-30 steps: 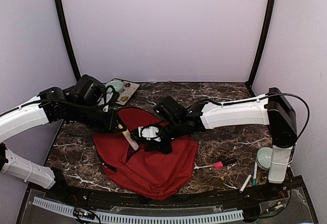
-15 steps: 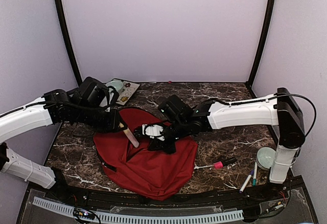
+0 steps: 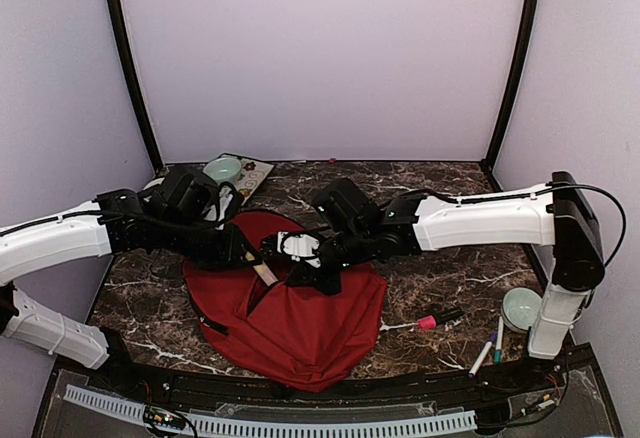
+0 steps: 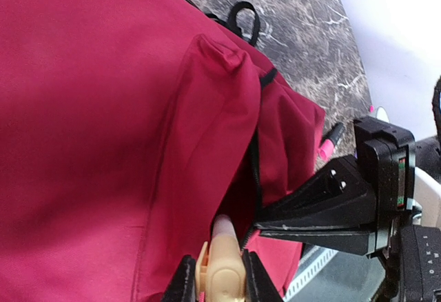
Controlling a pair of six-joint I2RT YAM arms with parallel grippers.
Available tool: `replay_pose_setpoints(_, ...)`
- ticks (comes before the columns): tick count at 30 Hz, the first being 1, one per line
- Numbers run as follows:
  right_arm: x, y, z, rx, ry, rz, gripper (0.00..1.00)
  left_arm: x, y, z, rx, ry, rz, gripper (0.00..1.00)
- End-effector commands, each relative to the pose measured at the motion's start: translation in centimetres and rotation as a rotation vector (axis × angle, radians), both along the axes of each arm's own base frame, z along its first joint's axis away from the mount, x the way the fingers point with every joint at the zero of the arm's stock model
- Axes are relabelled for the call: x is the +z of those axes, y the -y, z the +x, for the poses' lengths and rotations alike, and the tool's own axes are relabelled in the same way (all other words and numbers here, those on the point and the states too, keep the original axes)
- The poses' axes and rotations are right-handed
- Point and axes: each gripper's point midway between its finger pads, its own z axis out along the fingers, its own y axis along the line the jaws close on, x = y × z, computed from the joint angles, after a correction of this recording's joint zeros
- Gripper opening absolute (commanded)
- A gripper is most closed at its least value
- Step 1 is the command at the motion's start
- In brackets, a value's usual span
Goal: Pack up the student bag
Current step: Place the pen in the lower front pocket of the bag.
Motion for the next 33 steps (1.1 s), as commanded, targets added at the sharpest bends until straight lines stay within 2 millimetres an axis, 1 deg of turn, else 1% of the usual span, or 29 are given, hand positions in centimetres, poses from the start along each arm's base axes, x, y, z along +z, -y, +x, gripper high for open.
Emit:
replay_pose_setpoints(1,3.5,-0.8,0.4,-0.022,0.05,0.089,0.0,-1.7,0.8,-1.6,-0.078,-0.082,-0.013,0.0)
replay_pose_setpoints(10,4.0,-0.5,0.4,-0.028,0.058,0.096,0.0,-2.9,1.6,-1.8,-0.124,-0.126,0.008,0.0)
replay_pose_setpoints(15,4.5,-0.3,0.4,-0.038,0.067,0.104,0.0,-3.7,1.7,-2.2,-0.14,-0.157,0.017,0.03)
replay_pose_setpoints(18,4.6,-0.1,0.4,-0.043,0.067,0.105,0.0,-4.2,1.4,-2.4,-0.142,-0.168,0.035,0.08)
replay_pose_setpoints(19,4.5,-0.1,0.4,-0.045,0.067,0.104,0.0,-4.4,1.4,-2.5,-0.145,-0.17,0.042,0.1)
replay_pose_setpoints(21,4.4,0.1,0.3,-0.049,0.063,0.1,0.0,-4.3,1.2,-2.5,-0.148,-0.168,0.049,0.19)
replay_pose_setpoints(25,4.1,0.3,0.2,-0.053,0.058,0.094,0.0,-2.8,1.3,-1.8,-0.141,-0.115,0.038,0.43)
replay_pose_setpoints(27,4.0,0.4,0.2,-0.052,0.056,0.092,0.0,-1.8,1.3,-1.5,-0.135,-0.086,0.029,0.51)
replay_pose_setpoints(29,4.0,0.4,0.2,-0.05,0.058,0.091,0.0,-1.0,1.3,-1.2,-0.129,-0.06,0.026,0.56)
replay_pose_setpoints(33,3.8,0.2,0.3,-0.048,0.058,0.089,0.0,0.8,1.0,-0.7,-0.118,-0.011,0.023,0.59)
